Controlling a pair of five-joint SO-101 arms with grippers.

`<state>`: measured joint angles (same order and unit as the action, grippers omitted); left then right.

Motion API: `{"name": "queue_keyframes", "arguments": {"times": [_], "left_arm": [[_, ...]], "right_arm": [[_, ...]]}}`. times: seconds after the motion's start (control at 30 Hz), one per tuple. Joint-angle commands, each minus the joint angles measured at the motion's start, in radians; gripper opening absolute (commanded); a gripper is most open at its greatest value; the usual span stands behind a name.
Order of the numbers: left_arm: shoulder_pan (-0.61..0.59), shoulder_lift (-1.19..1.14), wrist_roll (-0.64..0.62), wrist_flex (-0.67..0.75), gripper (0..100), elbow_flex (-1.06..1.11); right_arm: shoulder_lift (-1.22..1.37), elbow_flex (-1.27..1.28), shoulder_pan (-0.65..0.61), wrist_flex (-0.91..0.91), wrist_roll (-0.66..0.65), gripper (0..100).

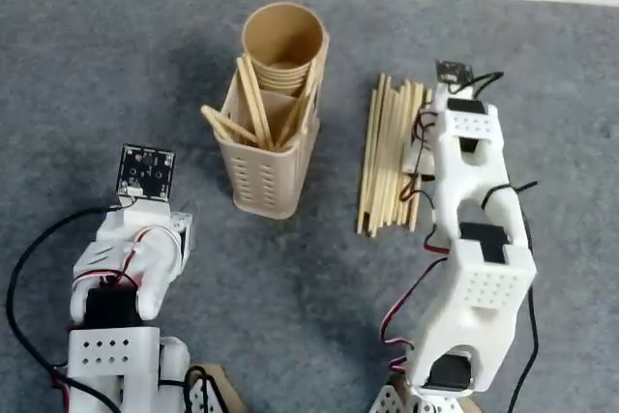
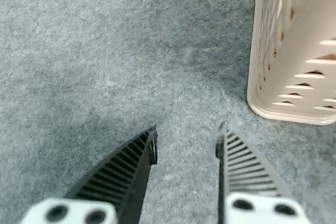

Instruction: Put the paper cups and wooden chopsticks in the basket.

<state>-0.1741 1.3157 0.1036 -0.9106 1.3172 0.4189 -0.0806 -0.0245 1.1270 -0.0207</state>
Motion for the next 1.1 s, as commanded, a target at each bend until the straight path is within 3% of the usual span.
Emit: {"name": "queue_keyframes", "arguments": {"times": [0.0, 0.2, 0.33, 0.5, 0.67, 0.87, 1.07], "left_arm": [[0.015, 0.007, -0.005, 0.006, 21, -0.004], [0.016, 0.007, -0.005, 0.006, 21, -0.004], [0.016, 0.007, -0.005, 0.006, 21, -0.004], [0.016, 0.007, -0.005, 0.006, 21, 0.002], [0.016, 0.007, -0.005, 0.006, 21, 0.002], [0.01, 0.007, -0.005, 0.006, 21, 0.007], [0.015, 0.007, -0.005, 0.006, 21, 0.005]], "right_arm": [[-0.283, -0.021, -0.002, 0.002, 0.005, 0.5], [-0.711, -0.018, -0.085, -0.015, 0.006, 0.5], [-0.877, -0.018, -0.225, -0.127, 0.0, 0.5], [-0.897, -0.005, -0.42, -0.298, -0.015, 0.7], [-0.909, 0.186, -0.539, -0.55, -0.049, 1.9], [-0.909, 0.544, -0.599, -0.914, -0.049, 0.9], [-0.909, 0.71, -0.608, -1.044, -0.051, 1.2]]}}
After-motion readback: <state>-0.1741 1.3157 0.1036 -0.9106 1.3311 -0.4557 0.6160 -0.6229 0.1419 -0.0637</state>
